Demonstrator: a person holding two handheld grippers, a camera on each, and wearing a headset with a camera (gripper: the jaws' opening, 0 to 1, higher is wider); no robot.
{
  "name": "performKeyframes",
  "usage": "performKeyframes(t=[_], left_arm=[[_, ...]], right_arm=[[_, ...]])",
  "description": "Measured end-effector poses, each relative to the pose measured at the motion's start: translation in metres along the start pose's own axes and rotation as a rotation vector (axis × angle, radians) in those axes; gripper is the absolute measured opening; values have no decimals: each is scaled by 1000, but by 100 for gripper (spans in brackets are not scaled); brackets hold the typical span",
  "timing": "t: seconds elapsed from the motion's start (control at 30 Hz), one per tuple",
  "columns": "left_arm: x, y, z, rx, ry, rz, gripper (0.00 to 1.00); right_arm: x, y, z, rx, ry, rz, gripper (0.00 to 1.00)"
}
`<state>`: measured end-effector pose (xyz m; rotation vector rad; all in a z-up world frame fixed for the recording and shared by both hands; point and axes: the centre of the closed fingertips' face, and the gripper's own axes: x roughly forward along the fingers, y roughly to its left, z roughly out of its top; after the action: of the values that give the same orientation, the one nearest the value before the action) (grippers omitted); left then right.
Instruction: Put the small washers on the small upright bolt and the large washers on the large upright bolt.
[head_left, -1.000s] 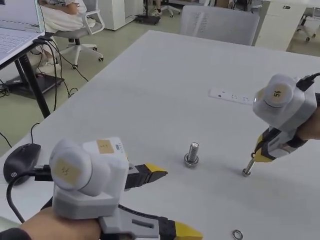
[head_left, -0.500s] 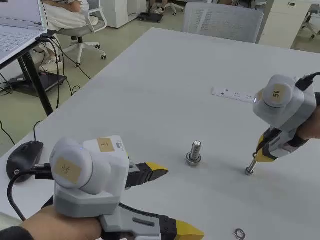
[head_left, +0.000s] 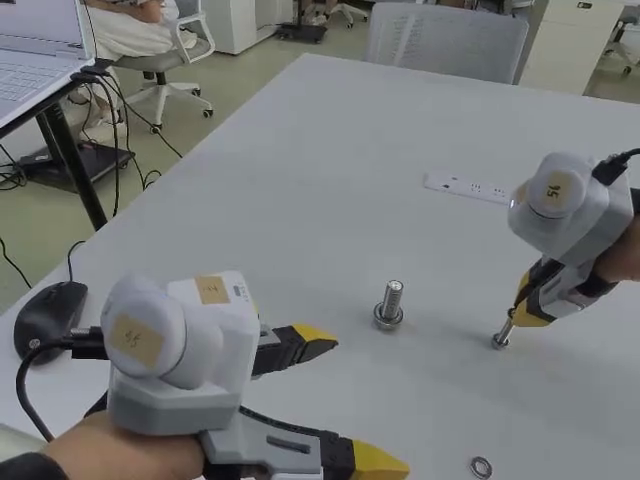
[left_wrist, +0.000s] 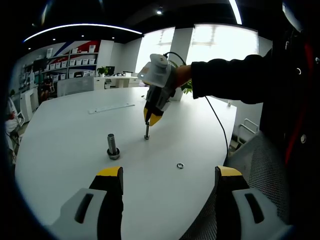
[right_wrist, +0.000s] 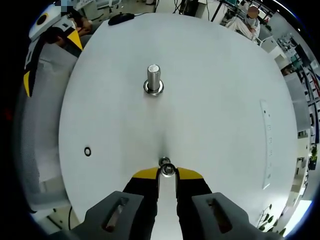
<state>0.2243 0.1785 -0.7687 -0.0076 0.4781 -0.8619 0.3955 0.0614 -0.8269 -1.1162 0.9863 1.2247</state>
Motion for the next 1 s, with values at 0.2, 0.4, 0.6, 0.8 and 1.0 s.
performKeyframes(t=[0.2, 0.4, 0.6, 0.8, 1.0], left_arm=[[0, 0, 0, -2, 0, 0, 74], [0, -1, 0, -4, 0, -2, 74], [0, 0, -1, -4, 7, 0, 74], [0, 0, -2, -8, 10, -2, 74], [0, 1, -3, -10, 13, -1, 74]], right_arm=[[8, 3, -2, 9, 5, 11, 13], [15, 4, -3, 20, 6, 24, 13], [25, 4, -3, 27, 3, 27, 13], [32, 7, -2, 32, -5, 32, 13], [39, 7, -2, 34, -5, 33, 13]])
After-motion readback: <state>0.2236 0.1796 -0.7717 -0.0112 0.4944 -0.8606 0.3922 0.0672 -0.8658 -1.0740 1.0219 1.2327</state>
